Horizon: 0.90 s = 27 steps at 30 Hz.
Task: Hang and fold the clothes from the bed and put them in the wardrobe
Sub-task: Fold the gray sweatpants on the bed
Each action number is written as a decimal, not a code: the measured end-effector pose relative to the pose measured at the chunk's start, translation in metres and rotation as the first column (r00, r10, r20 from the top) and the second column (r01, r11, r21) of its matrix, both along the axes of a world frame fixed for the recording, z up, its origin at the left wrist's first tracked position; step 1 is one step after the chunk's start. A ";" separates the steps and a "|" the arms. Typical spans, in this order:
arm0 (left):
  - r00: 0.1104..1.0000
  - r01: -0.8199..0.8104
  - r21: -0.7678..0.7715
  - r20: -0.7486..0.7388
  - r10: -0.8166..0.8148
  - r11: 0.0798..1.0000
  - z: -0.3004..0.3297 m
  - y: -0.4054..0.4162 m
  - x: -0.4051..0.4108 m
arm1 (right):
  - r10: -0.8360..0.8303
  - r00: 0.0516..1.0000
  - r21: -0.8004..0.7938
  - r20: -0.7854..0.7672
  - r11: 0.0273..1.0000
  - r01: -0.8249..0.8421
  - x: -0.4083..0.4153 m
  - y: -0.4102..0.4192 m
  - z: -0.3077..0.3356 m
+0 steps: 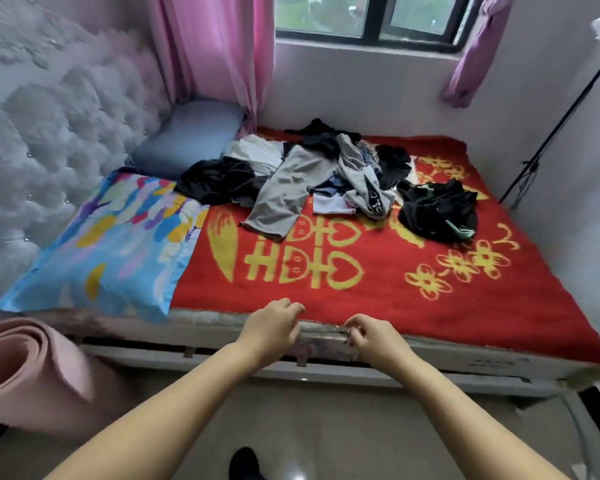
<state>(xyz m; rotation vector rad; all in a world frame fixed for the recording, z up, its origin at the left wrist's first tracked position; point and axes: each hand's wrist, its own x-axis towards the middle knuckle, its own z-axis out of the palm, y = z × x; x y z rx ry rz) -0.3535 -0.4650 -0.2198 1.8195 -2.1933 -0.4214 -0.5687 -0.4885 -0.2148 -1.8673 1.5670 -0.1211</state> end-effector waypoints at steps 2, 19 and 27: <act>1.000 0.026 0.014 -0.002 -0.026 1.000 -0.008 -0.035 -0.002 | -0.020 1.000 0.011 -0.021 1.000 0.020 0.000 -0.026 -0.005; 0.996 0.066 0.371 0.025 -0.081 0.926 -0.092 -0.311 0.044 | -0.082 0.994 0.274 -0.078 0.956 0.100 0.012 -0.268 -0.097; 0.992 -0.102 0.519 0.120 0.045 0.848 -0.192 -0.402 0.039 | 0.066 0.994 0.365 -0.084 0.930 -0.030 0.007 -0.398 -0.198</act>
